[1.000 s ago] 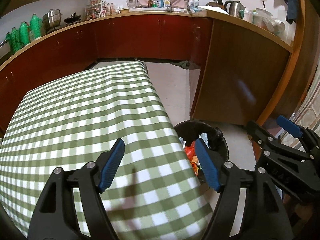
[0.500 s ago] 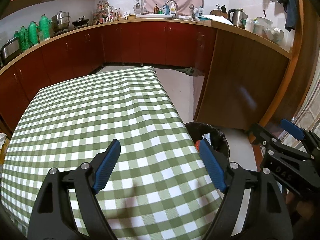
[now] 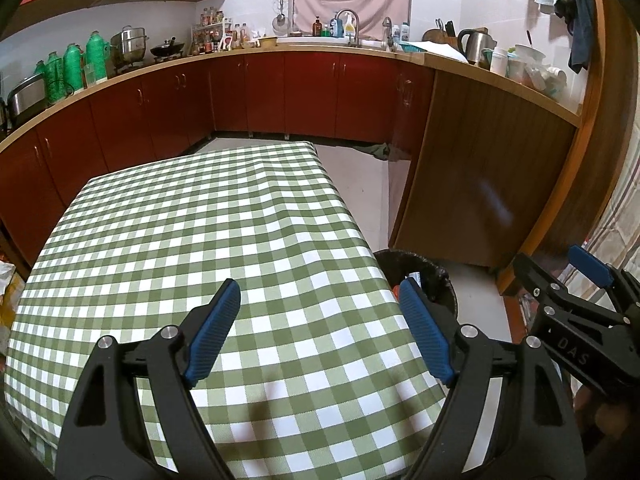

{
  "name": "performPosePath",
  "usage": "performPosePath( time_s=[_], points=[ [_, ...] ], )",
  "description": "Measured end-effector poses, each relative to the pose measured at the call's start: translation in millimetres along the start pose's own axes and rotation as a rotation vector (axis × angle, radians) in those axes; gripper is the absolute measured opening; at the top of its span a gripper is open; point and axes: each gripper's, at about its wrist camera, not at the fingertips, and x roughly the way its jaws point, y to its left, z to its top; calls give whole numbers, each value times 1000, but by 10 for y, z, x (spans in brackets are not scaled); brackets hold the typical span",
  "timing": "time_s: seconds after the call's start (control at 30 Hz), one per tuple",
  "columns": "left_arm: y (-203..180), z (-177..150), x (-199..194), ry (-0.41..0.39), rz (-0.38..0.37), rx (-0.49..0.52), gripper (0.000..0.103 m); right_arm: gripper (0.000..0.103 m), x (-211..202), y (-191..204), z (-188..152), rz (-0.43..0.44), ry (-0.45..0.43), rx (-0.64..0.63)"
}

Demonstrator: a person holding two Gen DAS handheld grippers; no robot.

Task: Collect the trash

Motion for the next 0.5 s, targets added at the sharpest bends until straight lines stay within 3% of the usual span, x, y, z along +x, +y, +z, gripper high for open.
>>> performPosePath(
  time_s=[0.5],
  points=[
    [4,-15,-10,-1,2,0,80,81,-11,-4,-7,1,-1,2]
  ],
)
